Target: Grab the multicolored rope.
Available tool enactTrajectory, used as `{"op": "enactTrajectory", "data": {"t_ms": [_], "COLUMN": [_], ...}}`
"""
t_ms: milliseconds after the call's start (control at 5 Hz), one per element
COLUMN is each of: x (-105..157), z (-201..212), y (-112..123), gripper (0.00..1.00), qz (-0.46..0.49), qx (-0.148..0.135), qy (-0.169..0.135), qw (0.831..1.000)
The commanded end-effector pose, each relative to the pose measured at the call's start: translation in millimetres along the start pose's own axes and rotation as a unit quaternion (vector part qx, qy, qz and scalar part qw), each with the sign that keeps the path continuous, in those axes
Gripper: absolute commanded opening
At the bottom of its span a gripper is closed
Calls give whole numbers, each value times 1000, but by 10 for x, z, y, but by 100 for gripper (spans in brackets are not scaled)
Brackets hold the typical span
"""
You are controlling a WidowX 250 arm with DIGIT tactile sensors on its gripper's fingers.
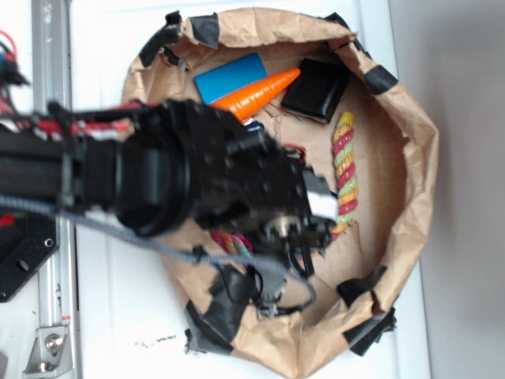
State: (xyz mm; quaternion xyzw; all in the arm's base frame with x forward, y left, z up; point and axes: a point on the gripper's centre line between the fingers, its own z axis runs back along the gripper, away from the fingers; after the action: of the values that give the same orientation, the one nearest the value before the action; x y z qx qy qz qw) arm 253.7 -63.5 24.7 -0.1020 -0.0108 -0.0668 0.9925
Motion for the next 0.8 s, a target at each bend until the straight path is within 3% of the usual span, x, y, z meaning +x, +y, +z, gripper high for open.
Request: {"op": "enactTrajectory", "data": {"t_ms": [0, 200, 400, 600], "x": [72, 25, 55, 59], "z": [702, 1224, 1508, 1647], "y": [155, 206, 174, 56], "gripper": [0, 0, 0, 0], "qz": [11, 25, 41, 82], "qx": [6, -5, 1, -17], "qy": [-109, -185, -201, -179], "qw": [994, 982, 979, 980]}}
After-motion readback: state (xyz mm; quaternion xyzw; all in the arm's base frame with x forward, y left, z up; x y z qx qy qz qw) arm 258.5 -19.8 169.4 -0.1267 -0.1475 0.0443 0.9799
